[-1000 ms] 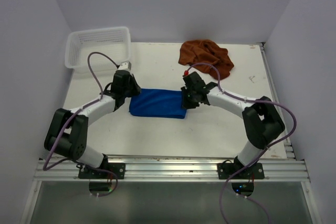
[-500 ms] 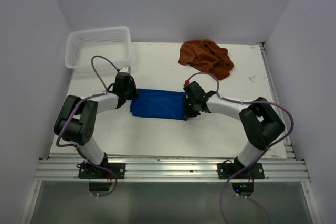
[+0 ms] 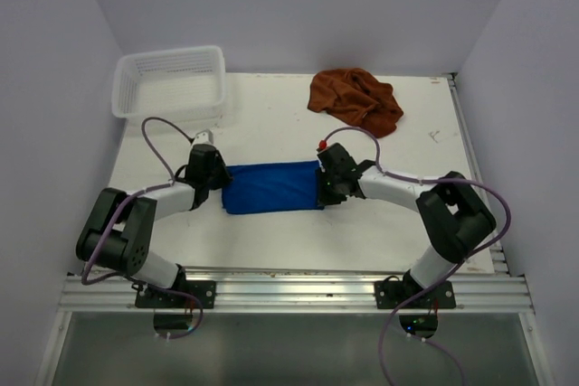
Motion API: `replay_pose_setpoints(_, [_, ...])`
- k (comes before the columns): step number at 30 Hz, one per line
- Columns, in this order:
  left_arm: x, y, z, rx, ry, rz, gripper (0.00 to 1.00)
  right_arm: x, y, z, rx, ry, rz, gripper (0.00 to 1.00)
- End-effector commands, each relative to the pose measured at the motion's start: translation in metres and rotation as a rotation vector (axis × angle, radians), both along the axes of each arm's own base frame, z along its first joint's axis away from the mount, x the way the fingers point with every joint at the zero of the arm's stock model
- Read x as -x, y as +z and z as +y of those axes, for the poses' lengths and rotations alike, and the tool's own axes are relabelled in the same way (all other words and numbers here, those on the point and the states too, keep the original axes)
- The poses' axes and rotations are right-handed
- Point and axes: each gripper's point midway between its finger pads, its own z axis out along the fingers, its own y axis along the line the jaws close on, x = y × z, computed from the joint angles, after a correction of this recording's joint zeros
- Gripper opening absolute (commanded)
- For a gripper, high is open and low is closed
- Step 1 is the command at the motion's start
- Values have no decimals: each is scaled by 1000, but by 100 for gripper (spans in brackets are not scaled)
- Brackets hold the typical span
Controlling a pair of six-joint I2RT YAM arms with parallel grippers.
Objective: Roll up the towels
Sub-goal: Fold the towel
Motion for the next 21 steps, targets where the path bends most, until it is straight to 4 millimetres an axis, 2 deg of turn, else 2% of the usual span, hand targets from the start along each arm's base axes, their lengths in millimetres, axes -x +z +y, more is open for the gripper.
replay_pose_setpoints(1, [16, 4, 13, 4, 69, -38, 0, 18, 0, -6, 16, 51, 14, 19])
replay_pose_setpoints(2, [24, 5, 12, 11, 63, -46, 0, 19, 1, -6, 13, 62, 10, 19])
replay_pose_setpoints(9, [45, 15, 16, 6, 62, -69, 0, 26, 24, 5, -49, 133, -2, 20])
replay_pose_setpoints(12, [52, 32, 21, 15, 86, -121, 0, 29, 44, 11, -99, 165, -34, 27])
replay_pose_setpoints(13, [52, 41, 22, 22, 87, -155, 0, 27, 58, 10, -115, 157, -73, 33])
replay_pose_setpoints(14, [48, 65, 23, 33, 85, -234, 15, 26, 64, 7, -110, 144, -89, 34])
replay_pose_setpoints(15, [46, 79, 22, 40, 82, -267, 21, 24, 70, 5, -107, 130, -108, 36])
replay_pose_setpoints(16, [44, 89, 21, 40, 73, -285, 22, 22, 76, 2, -106, 115, -129, 38])
replay_pose_setpoints(17, [35, 116, 14, 52, 40, -334, 28, 18, 84, -4, -90, 83, -166, 38])
replay_pose_setpoints(19, [28, 132, 3, 69, -12, -332, 37, 15, 90, -10, -88, 25, -186, 39])
replay_pose_setpoints(20, [20, 149, -12, 104, -71, -340, 44, 16, 91, -12, -102, -7, -187, 39])
replay_pose_setpoints(21, [16, 153, -18, 116, -87, -335, 50, 18, 90, -12, -112, -19, -185, 40])
